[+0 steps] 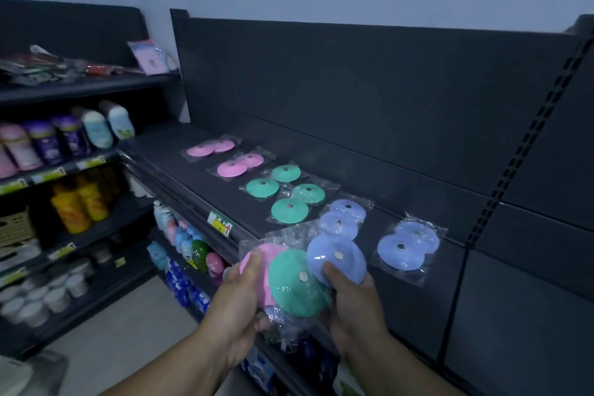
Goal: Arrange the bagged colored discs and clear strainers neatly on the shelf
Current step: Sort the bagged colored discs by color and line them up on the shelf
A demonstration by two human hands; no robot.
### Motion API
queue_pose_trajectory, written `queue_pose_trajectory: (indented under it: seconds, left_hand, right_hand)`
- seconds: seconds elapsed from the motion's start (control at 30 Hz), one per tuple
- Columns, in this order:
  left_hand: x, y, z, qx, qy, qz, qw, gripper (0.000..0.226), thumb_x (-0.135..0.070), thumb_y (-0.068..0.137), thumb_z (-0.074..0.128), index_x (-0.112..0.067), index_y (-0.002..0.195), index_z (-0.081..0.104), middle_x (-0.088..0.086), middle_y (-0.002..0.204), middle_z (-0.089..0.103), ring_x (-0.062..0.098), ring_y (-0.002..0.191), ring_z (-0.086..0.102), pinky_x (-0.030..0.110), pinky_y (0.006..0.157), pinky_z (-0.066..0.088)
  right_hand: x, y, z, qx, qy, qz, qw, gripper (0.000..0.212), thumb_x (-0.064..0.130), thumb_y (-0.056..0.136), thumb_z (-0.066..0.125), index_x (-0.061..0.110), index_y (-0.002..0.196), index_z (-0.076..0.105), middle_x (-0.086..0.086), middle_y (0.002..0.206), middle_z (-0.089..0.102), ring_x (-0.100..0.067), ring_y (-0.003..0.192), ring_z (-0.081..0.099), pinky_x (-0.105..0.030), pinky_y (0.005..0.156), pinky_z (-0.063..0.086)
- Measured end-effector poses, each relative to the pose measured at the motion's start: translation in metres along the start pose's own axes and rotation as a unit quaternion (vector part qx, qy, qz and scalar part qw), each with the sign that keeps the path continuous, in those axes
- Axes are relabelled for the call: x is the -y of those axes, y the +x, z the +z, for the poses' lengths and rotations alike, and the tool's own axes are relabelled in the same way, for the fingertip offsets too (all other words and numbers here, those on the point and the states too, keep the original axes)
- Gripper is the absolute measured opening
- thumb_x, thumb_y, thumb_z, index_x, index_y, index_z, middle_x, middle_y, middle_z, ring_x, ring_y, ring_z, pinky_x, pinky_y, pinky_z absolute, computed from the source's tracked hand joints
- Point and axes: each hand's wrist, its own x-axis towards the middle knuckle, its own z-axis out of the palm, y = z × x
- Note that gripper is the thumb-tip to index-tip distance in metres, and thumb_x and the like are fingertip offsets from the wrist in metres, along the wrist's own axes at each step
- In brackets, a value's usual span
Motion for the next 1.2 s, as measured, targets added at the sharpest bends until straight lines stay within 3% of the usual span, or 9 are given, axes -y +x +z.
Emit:
queue_pose_trajectory:
  seconds: [0.1, 0.27, 0.43, 0.57, 0.77, 0.9, 1.1, 1.13, 1.2]
  left_hand:
    - [-0.002, 0.022, 0.015, 0.0, 0.054, 0.025, 0.998, 0.054, -0.034, 0.074, 0.079, -0.025, 0.12, 0.053, 0.01, 0.107, 0.07, 0.03, 0.081, 0.07, 0.033, 0.054, 0.055]
    - [0.005, 0.063, 0.052, 0.005, 0.075, 0.025, 0.997, 0.046, -0.011, 0.079, 0.075, -0.021, 0.119, 0.055, 0.012, 0.101, 0.069, 0.02, 0.059, 0.058, 0.024, 0.043, 0.045]
    - [0.008, 0.093, 0.076, 0.023, 0.085, 0.035, 0.996, 0.049, -0.01, 0.081, 0.072, -0.022, 0.124, 0.052, 0.009, 0.105, 0.068, 0.012, 0.053, 0.052, 0.021, 0.04, 0.042]
    - [0.002, 0.112, 0.086, 0.025, 0.081, 0.049, 0.995, 0.049, -0.011, 0.081, 0.072, -0.024, 0.124, 0.051, 0.009, 0.106, 0.068, 0.01, 0.048, 0.051, 0.022, 0.038, 0.04]
    - [-0.008, 0.141, 0.1, 0.047, 0.039, 0.042, 0.997, 0.038, -0.007, 0.086, 0.066, -0.016, 0.121, 0.052, 0.012, 0.106, 0.07, 0.03, 0.087, 0.07, 0.039, 0.069, 0.057]
    - [-0.021, 0.157, 0.1, 0.093, 0.026, -0.01, 0.995, 0.033, -0.008, 0.088, 0.064, -0.01, 0.119, 0.054, 0.011, 0.107, 0.07, 0.03, 0.086, 0.071, 0.037, 0.061, 0.059]
    - [-0.041, 0.182, 0.09, 0.165, 0.039, -0.05, 0.984, 0.035, -0.016, 0.089, 0.063, -0.008, 0.123, 0.055, 0.012, 0.109, 0.071, 0.032, 0.096, 0.069, 0.043, 0.075, 0.056]
    - [-0.043, 0.186, 0.087, 0.177, 0.044, -0.056, 0.982, 0.036, -0.017, 0.089, 0.062, -0.008, 0.124, 0.055, 0.012, 0.109, 0.071, 0.032, 0.097, 0.069, 0.04, 0.072, 0.056]
    - [-0.048, 0.191, 0.08, 0.205, 0.056, -0.067, 0.975, 0.035, -0.019, 0.09, 0.061, -0.008, 0.123, 0.057, 0.012, 0.109, 0.071, 0.031, 0.097, 0.069, 0.035, 0.066, 0.054]
  right_hand:
    - [0.009, 0.02, -0.002, -0.007, 0.016, -0.001, 1.0, 0.035, 0.0, 0.085, 0.066, 0.013, 0.117, 0.059, -0.018, 0.108, 0.07, -0.041, 0.095, 0.068, -0.067, 0.077, 0.051]
    - [0.035, 0.056, -0.032, -0.036, 0.005, -0.012, 0.999, 0.03, 0.003, 0.086, 0.065, 0.018, 0.111, 0.06, -0.012, 0.108, 0.071, -0.036, 0.1, 0.067, -0.058, 0.089, 0.051]
    - [0.056, 0.089, -0.079, -0.109, -0.028, -0.026, 0.993, 0.034, 0.001, 0.084, 0.068, 0.019, 0.112, 0.06, -0.011, 0.107, 0.07, -0.031, 0.094, 0.067, -0.034, 0.063, 0.055]
    - [0.053, 0.104, -0.103, -0.106, -0.144, -0.03, 0.983, 0.046, -0.001, 0.076, 0.074, 0.014, 0.116, 0.057, -0.011, 0.103, 0.07, -0.03, 0.089, 0.068, -0.034, 0.059, 0.056]
    - [0.059, 0.111, -0.112, -0.161, -0.363, -0.076, 0.915, 0.058, 0.008, 0.076, 0.074, 0.02, 0.125, 0.046, 0.006, 0.082, 0.062, -0.009, 0.072, 0.061, -0.024, 0.064, 0.051]
    - [0.062, 0.114, -0.112, -0.28, -0.386, -0.091, 0.874, 0.047, 0.012, 0.075, 0.068, 0.024, 0.117, 0.051, 0.004, 0.091, 0.066, -0.014, 0.077, 0.062, -0.027, 0.065, 0.048]
    - [0.062, 0.099, -0.076, -0.356, -0.529, -0.186, 0.748, 0.044, 0.025, 0.078, 0.072, 0.023, 0.119, 0.057, 0.002, 0.127, 0.051, -0.023, 0.116, 0.049, -0.033, 0.098, 0.037]
    - [0.058, 0.098, -0.062, -0.341, -0.523, -0.229, 0.747, 0.035, 0.024, 0.08, 0.071, 0.024, 0.113, 0.06, 0.005, 0.123, 0.054, -0.019, 0.112, 0.051, -0.027, 0.096, 0.037]
    - [0.048, 0.093, -0.029, -0.277, -0.436, -0.218, 0.828, 0.014, 0.021, 0.085, 0.068, 0.025, 0.098, 0.065, 0.006, 0.103, 0.065, -0.009, 0.091, 0.059, -0.011, 0.082, 0.041]
